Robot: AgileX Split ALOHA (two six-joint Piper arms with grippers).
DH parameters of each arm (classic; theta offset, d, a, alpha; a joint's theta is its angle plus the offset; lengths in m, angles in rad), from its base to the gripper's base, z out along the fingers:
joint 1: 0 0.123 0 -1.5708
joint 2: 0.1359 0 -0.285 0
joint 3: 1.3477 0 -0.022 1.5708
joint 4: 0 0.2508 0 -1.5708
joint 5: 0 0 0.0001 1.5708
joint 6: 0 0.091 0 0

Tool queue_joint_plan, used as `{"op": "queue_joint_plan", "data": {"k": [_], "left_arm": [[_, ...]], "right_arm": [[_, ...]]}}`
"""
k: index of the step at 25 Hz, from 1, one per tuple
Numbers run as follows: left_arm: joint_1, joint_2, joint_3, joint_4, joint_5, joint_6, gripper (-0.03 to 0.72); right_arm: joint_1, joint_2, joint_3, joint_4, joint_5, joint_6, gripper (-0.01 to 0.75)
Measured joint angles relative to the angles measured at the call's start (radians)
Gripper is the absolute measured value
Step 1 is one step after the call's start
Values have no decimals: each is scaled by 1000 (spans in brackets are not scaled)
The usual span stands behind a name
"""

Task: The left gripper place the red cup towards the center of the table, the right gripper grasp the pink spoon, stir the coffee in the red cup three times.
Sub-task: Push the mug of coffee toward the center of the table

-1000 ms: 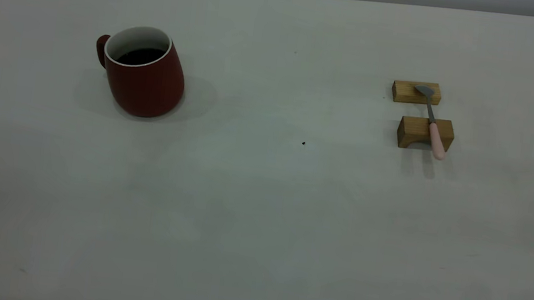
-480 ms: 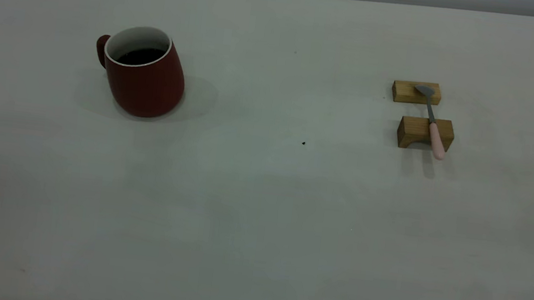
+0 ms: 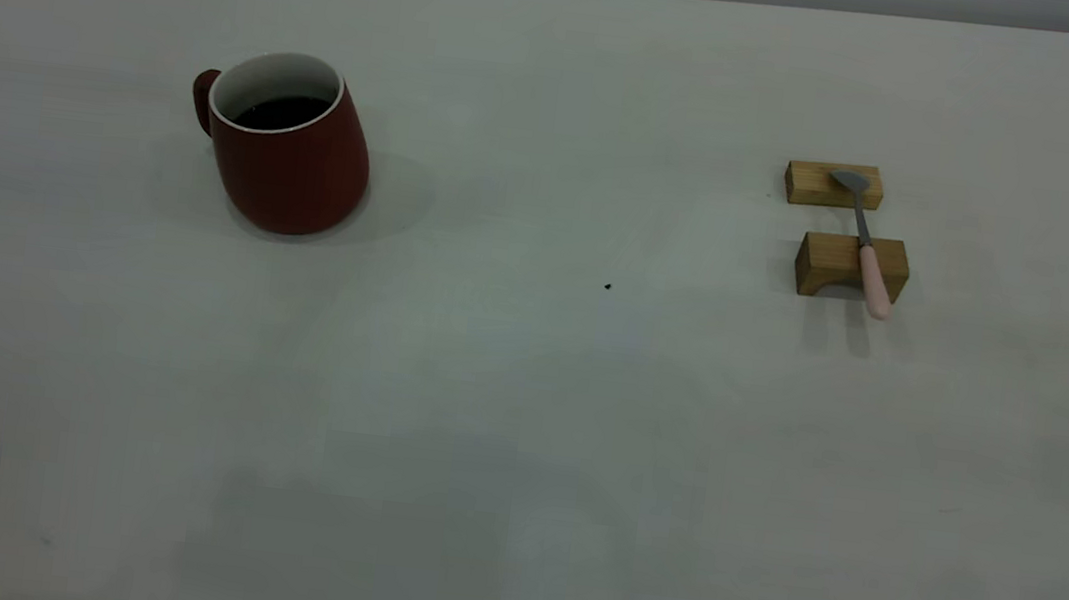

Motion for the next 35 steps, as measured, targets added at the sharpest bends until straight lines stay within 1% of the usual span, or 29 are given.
{"op": "queue_joint_plan", "data": {"k": [2, 4, 8, 10, 12, 15, 18, 21, 24, 28, 32, 35], "left_arm": [[0, 180, -65, -3, -47, 15, 355], [0, 342, -155, -8, -59, 49, 355], [0, 641, -381, -71, -27, 182, 355], [0, 780, -504, -128, -6, 302, 355], [0, 908, -628, -198, 39, 429, 355], [0, 1096, -835, -257, 169, 642, 355], [0, 1247, -1049, -252, 260, 747, 355], [0, 1350, -1205, -201, 311, 819, 355], [0, 1391, -1274, -182, 326, 937, 355], [0, 1428, -1285, -181, 334, 1177, 355], [0, 1470, -1286, -181, 309, 1379, 355], [0, 1488, -1286, -217, 274, 1484, 355]], "right_arm": [[0, 0, 0, 0, 0, 0, 237], [0, 0, 0, 0, 0, 0, 237], [0, 0, 0, 0, 0, 0, 237], [0, 0, 0, 0, 0, 0, 237], [0, 0, 0, 0, 0, 0, 237], [0, 0, 0, 0, 0, 0, 237], [0, 0, 0, 0, 0, 0, 237], [0, 0, 0, 0, 0, 0, 237], [0, 0, 0, 0, 0, 0, 237], [0, 0, 0, 0, 0, 0, 237], [0, 0, 0, 0, 0, 0, 237], [0, 0, 0, 0, 0, 0, 237]]}}
